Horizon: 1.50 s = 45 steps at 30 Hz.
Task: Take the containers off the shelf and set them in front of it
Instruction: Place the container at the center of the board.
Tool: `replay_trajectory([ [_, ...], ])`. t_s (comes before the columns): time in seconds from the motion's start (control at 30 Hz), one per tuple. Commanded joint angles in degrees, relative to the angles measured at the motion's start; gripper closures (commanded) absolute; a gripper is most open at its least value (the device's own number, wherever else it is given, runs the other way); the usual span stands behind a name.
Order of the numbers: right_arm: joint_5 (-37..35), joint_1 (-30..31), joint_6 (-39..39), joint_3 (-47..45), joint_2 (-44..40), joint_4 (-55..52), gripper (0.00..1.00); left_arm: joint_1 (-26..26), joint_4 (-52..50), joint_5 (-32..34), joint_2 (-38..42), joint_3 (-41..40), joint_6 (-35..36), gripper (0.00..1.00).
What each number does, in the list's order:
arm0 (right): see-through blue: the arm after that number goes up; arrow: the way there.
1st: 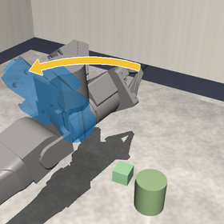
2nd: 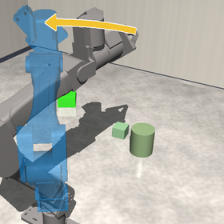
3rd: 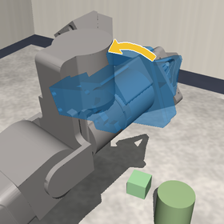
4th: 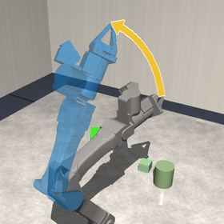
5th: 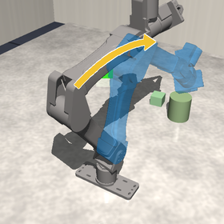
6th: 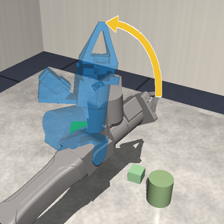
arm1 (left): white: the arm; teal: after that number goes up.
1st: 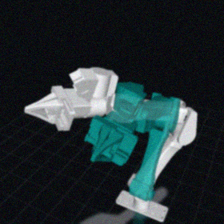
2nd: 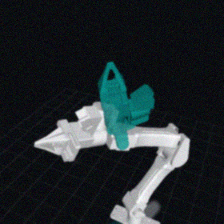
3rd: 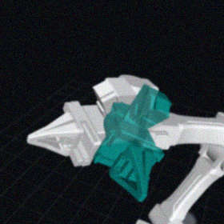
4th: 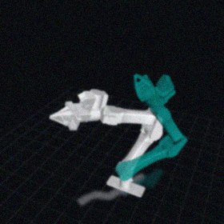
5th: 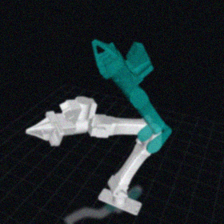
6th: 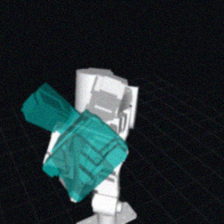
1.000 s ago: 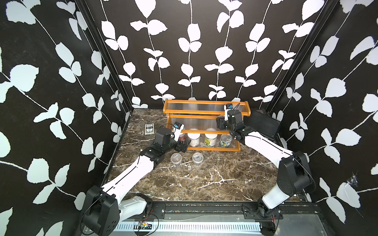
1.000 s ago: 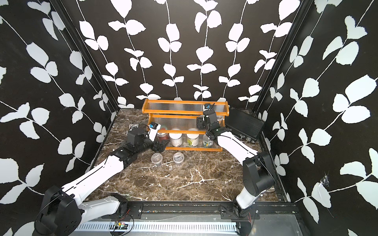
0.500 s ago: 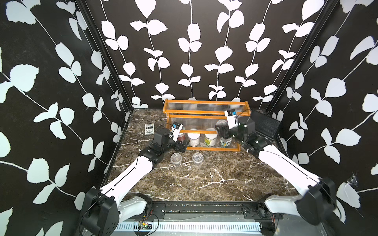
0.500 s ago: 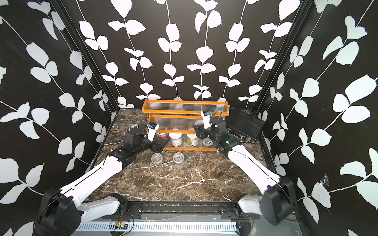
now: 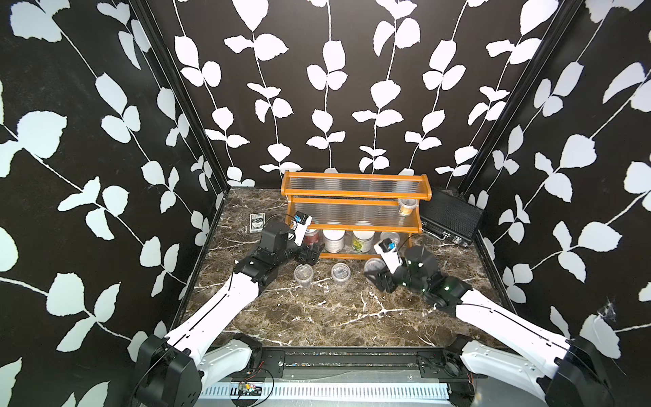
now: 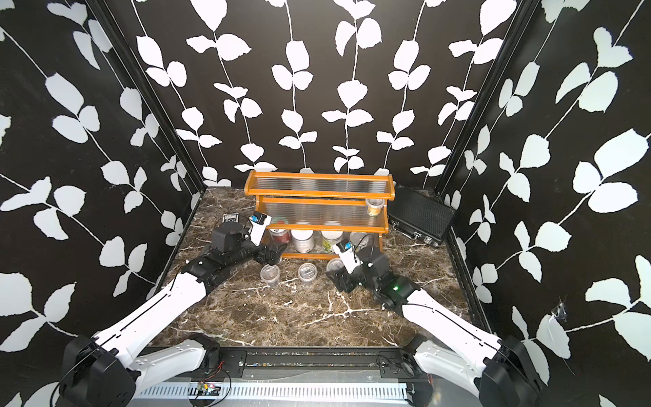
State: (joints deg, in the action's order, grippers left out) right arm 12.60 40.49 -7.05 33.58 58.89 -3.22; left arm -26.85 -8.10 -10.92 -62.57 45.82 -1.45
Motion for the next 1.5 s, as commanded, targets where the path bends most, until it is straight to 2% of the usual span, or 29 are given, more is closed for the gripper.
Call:
replay_trajectory([
  [0.0,-3.89,1.13,0.02,-5.63,3.27,9.91,0.4,0.26,-1.72,-1.46,0.68,-0.19,0.09,0.02],
  [0.23,-7.14,1.13,-2.2,-7.92,13.78,23.92,0.41,0.37,-3.06,-1.88,0.62,-0.36,0.14,0.02],
  [0.63,-10.06,0.52,-2.2,-9.44,20.22,29.6,0.34,0.4,-4.63,-1.74,0.96,-0.42,-0.08,0.02],
  [0.73,-9.81,0.39,-2.36,-9.72,21.08,30.12,0.3,0.4,-4.81,-1.74,1.14,-0.41,-0.13,0.02],
  [0.9,-11.5,0.16,-2.53,-10.12,20.36,29.1,0.12,0.4,-5.06,-1.56,1.04,-0.12,0.0,0.02],
  [1.0,-12.0,-0.02,-2.36,-9.0,19.32,27.25,0.06,0.4,-5.25,-1.56,0.87,0.12,0.09,0.02],
  [1.2,-12.48,-1.31,-1.64,-6.17,14.21,21.79,0.0,0.4,-5.95,-1.21,0.87,0.64,0.57,0.01],
  [1.47,-10.02,-5.86,-0.41,-2.58,3.87,11.21,0.0,0.4,-7.0,-0.18,1.25,1.17,1.5,0.01],
])
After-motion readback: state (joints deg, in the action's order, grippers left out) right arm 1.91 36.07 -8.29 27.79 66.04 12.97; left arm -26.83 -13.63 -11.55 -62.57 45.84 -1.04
